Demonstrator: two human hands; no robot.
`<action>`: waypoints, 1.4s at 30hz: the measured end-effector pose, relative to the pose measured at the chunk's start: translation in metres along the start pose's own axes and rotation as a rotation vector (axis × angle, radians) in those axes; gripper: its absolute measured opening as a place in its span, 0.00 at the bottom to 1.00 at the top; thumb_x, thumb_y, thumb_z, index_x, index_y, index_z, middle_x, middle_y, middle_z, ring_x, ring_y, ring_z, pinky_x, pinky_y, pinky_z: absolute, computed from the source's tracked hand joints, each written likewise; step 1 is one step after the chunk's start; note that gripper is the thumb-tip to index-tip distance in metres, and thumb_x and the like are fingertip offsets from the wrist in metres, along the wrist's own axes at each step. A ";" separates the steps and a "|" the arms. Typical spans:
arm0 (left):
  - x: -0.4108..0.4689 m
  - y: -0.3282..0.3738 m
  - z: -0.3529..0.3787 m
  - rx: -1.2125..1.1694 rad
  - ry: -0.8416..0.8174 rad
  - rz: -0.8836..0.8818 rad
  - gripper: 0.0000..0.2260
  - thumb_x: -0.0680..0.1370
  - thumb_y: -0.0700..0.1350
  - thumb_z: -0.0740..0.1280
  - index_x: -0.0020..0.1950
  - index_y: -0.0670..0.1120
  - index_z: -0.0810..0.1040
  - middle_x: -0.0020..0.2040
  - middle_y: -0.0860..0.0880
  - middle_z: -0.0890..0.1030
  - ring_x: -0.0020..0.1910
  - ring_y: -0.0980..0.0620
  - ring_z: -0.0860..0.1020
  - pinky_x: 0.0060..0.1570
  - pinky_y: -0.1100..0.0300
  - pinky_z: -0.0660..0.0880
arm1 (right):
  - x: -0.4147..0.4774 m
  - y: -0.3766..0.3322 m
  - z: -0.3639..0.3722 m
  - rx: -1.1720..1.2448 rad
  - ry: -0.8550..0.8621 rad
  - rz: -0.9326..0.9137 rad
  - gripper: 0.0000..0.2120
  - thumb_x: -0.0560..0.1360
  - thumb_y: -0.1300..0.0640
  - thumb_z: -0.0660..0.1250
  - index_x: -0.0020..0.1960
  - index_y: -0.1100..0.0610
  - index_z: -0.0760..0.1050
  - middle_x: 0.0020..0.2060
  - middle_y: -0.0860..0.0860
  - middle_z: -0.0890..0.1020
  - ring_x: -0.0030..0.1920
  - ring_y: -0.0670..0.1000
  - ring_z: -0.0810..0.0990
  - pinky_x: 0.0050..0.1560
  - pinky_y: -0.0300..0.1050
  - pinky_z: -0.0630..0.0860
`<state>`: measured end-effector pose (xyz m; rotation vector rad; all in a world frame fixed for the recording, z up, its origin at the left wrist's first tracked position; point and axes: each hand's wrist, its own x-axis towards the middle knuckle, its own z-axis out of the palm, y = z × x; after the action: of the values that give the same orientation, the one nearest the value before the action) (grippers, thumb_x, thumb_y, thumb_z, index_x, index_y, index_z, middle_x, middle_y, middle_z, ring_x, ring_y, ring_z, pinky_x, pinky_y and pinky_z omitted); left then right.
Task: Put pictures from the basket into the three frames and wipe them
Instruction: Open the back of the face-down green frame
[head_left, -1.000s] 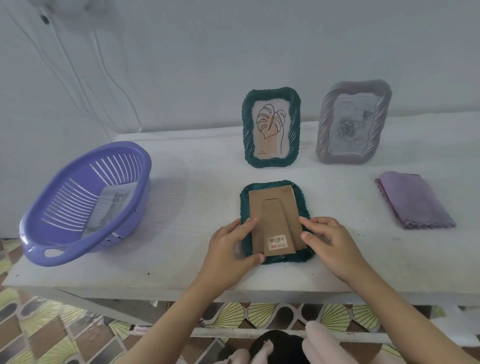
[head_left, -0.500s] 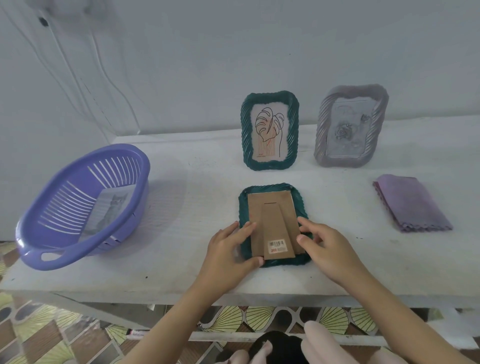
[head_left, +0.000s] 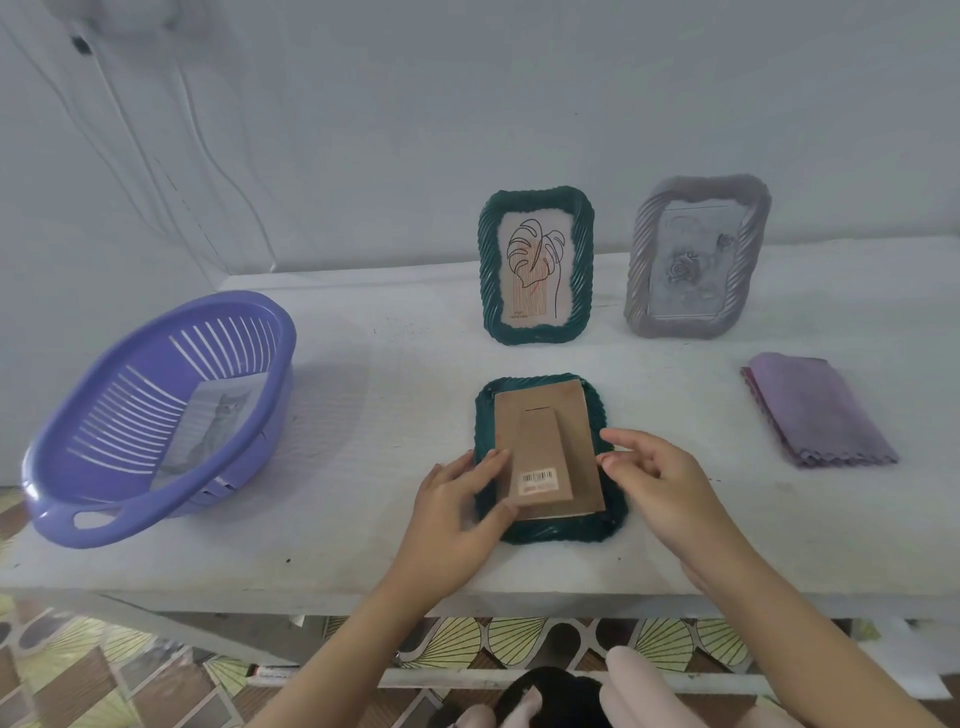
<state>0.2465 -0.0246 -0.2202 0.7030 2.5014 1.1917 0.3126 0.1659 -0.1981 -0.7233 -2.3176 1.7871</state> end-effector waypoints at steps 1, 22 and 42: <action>0.000 -0.001 0.001 -0.035 0.008 -0.014 0.18 0.75 0.55 0.60 0.61 0.71 0.60 0.63 0.69 0.62 0.72 0.51 0.58 0.71 0.43 0.56 | 0.001 0.000 0.000 0.027 -0.002 0.009 0.15 0.77 0.59 0.62 0.63 0.50 0.72 0.46 0.46 0.79 0.49 0.40 0.75 0.46 0.33 0.68; 0.009 -0.006 0.008 0.007 0.166 -0.001 0.25 0.70 0.48 0.73 0.66 0.54 0.70 0.56 0.62 0.72 0.58 0.62 0.68 0.59 0.64 0.66 | 0.007 0.011 0.016 -0.221 0.087 -0.177 0.26 0.72 0.61 0.69 0.67 0.48 0.68 0.52 0.40 0.74 0.43 0.40 0.76 0.35 0.28 0.72; 0.010 -0.009 0.009 -0.001 0.170 0.068 0.28 0.67 0.47 0.75 0.57 0.70 0.65 0.68 0.64 0.64 0.69 0.62 0.54 0.69 0.57 0.52 | 0.011 0.008 0.012 -0.020 -0.007 -0.169 0.26 0.71 0.68 0.68 0.59 0.44 0.67 0.51 0.39 0.74 0.52 0.41 0.74 0.47 0.31 0.70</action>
<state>0.2388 -0.0183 -0.2332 0.7194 2.6335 1.3277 0.3007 0.1623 -0.2116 -0.5067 -2.3264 1.6987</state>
